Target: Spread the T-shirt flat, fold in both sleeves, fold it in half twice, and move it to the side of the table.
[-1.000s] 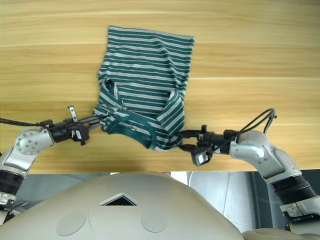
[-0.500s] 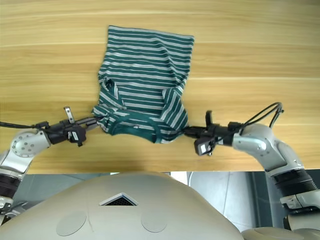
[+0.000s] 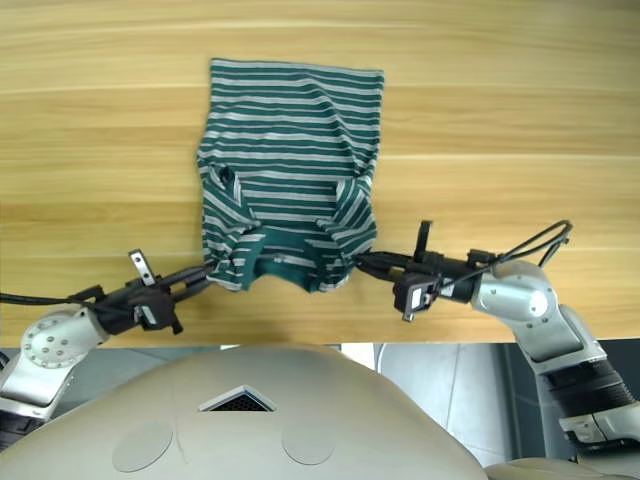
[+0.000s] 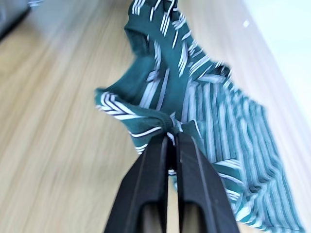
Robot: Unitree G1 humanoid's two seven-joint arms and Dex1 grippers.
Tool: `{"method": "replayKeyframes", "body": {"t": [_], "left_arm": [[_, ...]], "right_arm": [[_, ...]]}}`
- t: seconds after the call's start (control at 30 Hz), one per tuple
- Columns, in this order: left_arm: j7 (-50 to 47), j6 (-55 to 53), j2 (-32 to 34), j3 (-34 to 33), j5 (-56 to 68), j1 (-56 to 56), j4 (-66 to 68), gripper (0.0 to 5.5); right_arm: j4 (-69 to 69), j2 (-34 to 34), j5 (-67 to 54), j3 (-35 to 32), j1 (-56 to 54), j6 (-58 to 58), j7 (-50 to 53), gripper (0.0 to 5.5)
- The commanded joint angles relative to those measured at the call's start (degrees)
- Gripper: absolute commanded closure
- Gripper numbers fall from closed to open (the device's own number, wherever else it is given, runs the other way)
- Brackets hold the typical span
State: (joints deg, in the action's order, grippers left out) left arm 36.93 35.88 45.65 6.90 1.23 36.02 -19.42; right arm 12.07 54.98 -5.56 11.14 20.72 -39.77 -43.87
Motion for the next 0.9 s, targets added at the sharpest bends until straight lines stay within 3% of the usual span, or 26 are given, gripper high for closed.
{"method": "replayKeyframes", "body": {"t": [0.03,0.23,0.37,0.57,0.9], "left_arm": [[0.94,0.01,1.98,-4.85,4.4,2.67,-3.62,5.5],[1.95,0.0,0.67,-5.22,6.46,7.1,-5.11,5.5],[2.45,-0.07,-0.25,-5.17,7.26,4.04,-3.52,5.5],[1.61,-1.87,-5.18,-3.27,4.18,-15.18,7.75,5.5],[-2.21,-0.72,-16.85,0.43,-2.6,-45.06,37.21,5.5]], "right_arm": [[3.92,1.11,-3.43,-5.46,3.16,2.15,0.25,5.47],[6.17,-0.38,-0.78,-10.93,11.02,4.25,1.18,5.47],[6.42,-2.72,-1.9,-10.6,8.09,4.22,1.1,5.47],[0.02,-8.09,-0.26,-7.32,-6.06,5.89,0.96,5.47],[-31.15,-21.26,8.29,-3.83,-33.82,3.3,7.12,5.47]]}}
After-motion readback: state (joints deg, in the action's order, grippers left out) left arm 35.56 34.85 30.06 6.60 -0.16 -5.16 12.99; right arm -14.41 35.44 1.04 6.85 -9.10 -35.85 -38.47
